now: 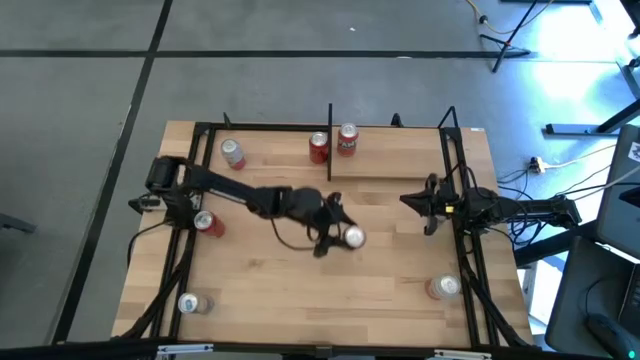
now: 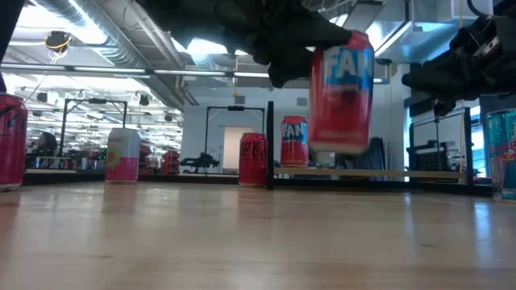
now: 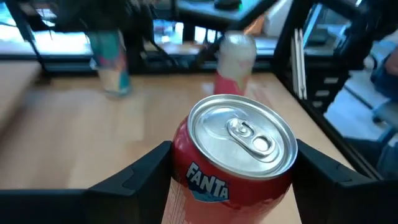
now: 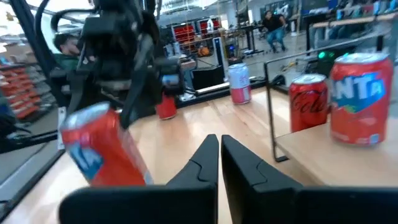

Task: Place canned beverage on shelf
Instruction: Put the red soda can on the shelf aligned with the other red soda can

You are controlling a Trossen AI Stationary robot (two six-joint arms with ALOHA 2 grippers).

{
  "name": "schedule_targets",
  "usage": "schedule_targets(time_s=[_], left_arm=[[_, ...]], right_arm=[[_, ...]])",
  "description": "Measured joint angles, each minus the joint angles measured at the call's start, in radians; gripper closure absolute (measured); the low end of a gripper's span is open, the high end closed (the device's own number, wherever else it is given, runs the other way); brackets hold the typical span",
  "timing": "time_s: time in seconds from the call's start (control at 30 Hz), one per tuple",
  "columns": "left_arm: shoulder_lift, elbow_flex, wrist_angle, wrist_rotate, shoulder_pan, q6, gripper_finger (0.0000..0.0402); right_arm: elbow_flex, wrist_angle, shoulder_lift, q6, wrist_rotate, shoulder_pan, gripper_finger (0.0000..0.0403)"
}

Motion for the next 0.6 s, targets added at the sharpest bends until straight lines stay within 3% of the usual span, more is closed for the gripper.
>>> schedule_targets(time_s=[0.13, 0.33, 0.6], left_arm=[[-0.027, 0.066, -0.113, 0.067, 0.095, 0.035, 0.0167], [-0.015, 0.225, -0.315, 0.048, 0.185, 0.144, 0.0167], [-0.009, 0.322, -0.377, 0.066, 0.348, 0.193, 0.0166]], right_arm=[[0.000, 0.018, 0.000, -0.056, 0.021, 0.000, 0.0393], [0.000, 0.021, 0.000, -0.062, 0.013, 0.000, 0.0393], [0.000, -0.003, 0.000, -0.060, 0.014, 0.000, 0.0393]])
